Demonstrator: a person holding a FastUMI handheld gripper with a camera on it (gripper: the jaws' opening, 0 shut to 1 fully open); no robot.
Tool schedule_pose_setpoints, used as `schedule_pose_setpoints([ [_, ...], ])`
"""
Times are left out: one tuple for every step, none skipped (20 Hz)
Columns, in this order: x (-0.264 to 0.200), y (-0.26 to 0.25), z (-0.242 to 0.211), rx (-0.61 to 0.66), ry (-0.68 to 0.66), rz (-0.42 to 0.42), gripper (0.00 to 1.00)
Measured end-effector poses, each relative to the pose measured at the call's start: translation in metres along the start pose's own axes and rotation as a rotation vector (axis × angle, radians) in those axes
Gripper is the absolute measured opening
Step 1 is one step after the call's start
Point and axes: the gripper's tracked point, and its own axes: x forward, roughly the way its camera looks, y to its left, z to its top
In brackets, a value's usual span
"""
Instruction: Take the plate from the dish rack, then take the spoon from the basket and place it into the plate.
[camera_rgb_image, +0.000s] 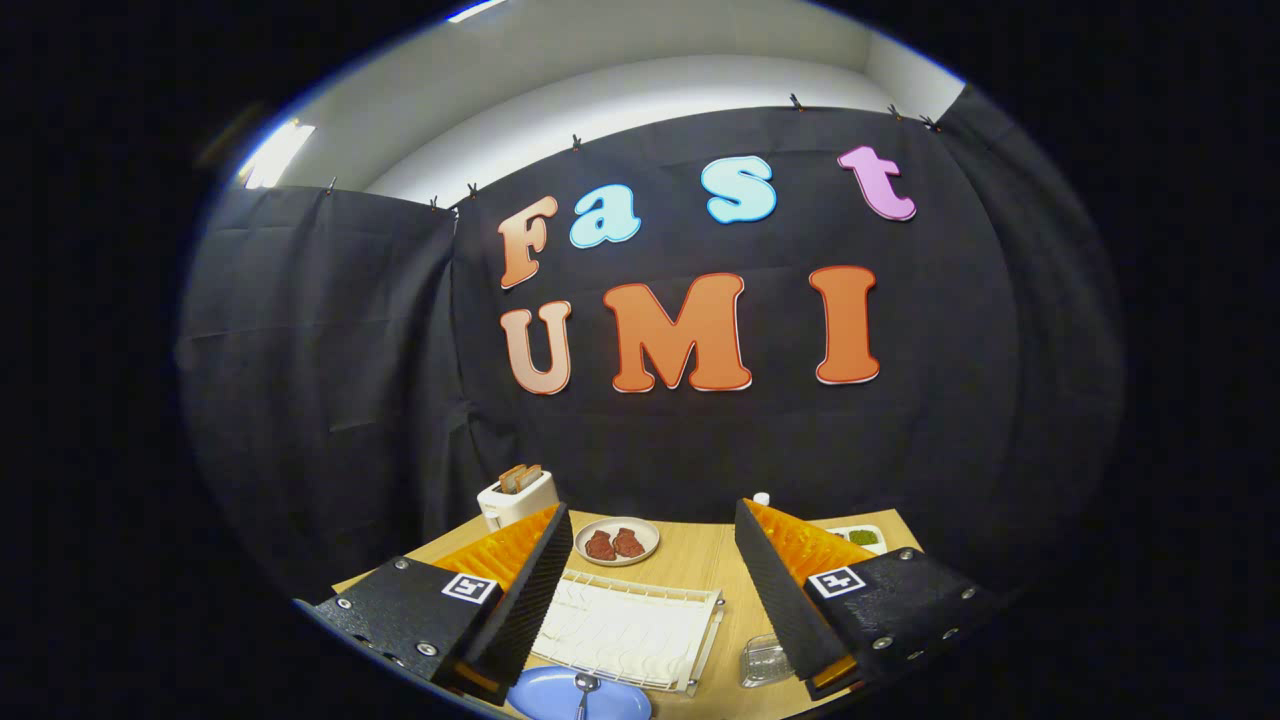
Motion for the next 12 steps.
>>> schedule_pose_setpoints([
  [0.0, 0.0, 0.008, -0.014, -0.013, -0.011, 0.97],
  [-0.001, 0.001, 0.016, -0.027, -0.023, -0.018, 0.97],
  [-0.001, 0.004, 0.026, -0.039, -0.039, -0.025, 0.97],
  [-0.001, 0.005, 0.035, -0.053, -0.055, -0.031, 0.97],
  [-0.001, 0.009, 0.043, -0.066, -0.074, -0.025, 0.97],
  [-0.002, 0.011, 0.052, -0.082, -0.091, -0.032, 0.97],
  [-0.001, 0.008, 0.059, -0.102, -0.096, -0.052, 0.97],
  [-0.003, 0.004, 0.063, -0.125, -0.101, -0.074, 0.97],
  [-0.009, 0.005, 0.073, -0.139, -0.127, -0.073, 0.98],
  [-0.013, 0.006, 0.083, -0.137, -0.159, -0.076, 0.98],
  [-0.013, 0.006, 0.092, -0.131, -0.183, -0.079, 0.98],
  [-0.012, 0.008, 0.096, -0.129, -0.193, -0.082, 0.97],
])
